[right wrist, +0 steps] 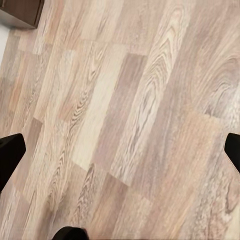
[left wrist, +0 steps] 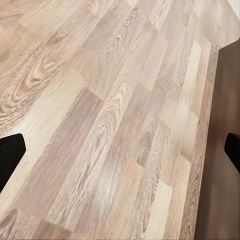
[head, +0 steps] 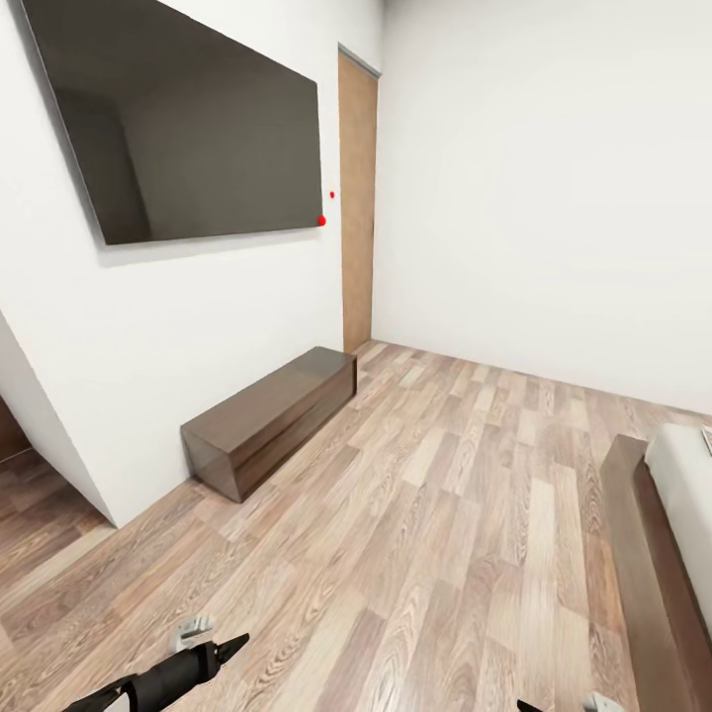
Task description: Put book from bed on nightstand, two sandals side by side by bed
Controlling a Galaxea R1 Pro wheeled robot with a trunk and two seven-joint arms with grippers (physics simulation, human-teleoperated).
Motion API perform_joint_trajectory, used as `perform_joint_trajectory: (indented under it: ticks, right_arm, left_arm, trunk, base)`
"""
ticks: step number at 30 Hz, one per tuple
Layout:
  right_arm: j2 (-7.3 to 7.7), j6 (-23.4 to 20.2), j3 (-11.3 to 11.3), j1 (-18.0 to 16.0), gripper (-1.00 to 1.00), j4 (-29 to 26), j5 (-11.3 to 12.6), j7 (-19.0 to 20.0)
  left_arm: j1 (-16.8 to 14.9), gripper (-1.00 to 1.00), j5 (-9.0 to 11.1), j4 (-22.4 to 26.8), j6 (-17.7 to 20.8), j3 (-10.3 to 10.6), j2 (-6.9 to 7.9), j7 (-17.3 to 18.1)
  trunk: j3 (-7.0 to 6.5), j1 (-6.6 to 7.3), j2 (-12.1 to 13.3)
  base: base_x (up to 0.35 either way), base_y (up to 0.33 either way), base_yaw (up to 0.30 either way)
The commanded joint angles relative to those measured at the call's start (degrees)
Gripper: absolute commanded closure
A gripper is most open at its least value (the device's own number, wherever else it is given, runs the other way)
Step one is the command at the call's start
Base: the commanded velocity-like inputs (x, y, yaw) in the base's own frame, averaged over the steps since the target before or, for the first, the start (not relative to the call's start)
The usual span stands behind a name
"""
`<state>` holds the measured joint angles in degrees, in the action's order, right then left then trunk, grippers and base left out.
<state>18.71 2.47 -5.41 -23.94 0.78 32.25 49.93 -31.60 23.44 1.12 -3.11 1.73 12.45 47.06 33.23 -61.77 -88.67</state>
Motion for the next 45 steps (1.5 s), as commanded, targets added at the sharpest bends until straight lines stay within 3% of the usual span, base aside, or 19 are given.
perform_joint_trajectory:
  ticks: [1,20,45]
  right_arm:
    - [0.01,0.26,-0.48,-0.05,-1.0,0.09,0.36,0.17]
    - [-0.01,0.26,-0.48,-0.05,-1.0,0.1,0.36,0.24]
    - [0.01,0.24,-0.48,-0.05,-1.0,0.1,0.36,0.26]
  left_arm:
    - [-0.04,-1.0,0.11,-0.06,-0.32,0.2,0.02,0.13]
    - [-0.04,-1.0,0.11,-0.06,-0.42,0.2,0.01,0.13]
    - [-0.04,-1.0,0.11,-0.06,-0.5,0.2,0.02,0.29]
  trunk:
    - [0.06,-0.03,-0.03]
    - [0.06,-0.03,-0.03]
    - [0.06,-0.03,-0.03]
  base:
    - [0.332,0.0,0.0]
    - [0.331,-0.008,0.0]
    - [0.299,-0.121,-0.068]
